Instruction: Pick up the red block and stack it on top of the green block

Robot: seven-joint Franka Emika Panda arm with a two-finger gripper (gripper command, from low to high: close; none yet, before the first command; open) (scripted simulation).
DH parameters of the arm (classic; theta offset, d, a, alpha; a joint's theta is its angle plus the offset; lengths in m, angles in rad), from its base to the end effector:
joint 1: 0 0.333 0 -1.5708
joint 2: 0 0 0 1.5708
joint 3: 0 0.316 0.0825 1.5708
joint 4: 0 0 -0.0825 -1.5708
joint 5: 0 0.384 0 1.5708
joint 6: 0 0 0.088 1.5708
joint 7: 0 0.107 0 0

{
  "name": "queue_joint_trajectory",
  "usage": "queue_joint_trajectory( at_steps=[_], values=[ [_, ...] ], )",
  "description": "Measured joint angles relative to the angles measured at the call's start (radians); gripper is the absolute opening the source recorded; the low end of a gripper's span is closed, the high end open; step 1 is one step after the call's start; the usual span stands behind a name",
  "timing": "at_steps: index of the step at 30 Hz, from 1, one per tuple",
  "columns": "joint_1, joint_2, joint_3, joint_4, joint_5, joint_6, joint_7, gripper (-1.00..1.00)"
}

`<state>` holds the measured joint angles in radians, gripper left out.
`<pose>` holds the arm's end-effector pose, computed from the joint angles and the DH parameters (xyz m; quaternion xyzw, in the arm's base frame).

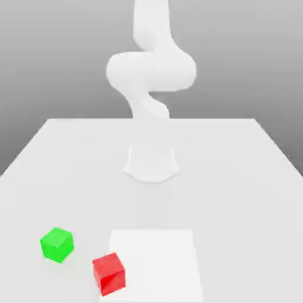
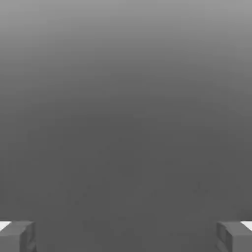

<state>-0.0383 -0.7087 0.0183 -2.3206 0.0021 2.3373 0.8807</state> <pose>0.3809 -0.0052 0.6715 -0.8416 0.4073 -0.3246 0.1431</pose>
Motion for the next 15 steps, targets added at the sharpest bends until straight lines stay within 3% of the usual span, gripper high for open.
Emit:
queue_joint_trajectory(
  at_steps=[15],
  values=[
    [-0.187, 0.55, 0.081, -0.124, -0.034, 0.224, 0.52, 0.0]
  ],
)
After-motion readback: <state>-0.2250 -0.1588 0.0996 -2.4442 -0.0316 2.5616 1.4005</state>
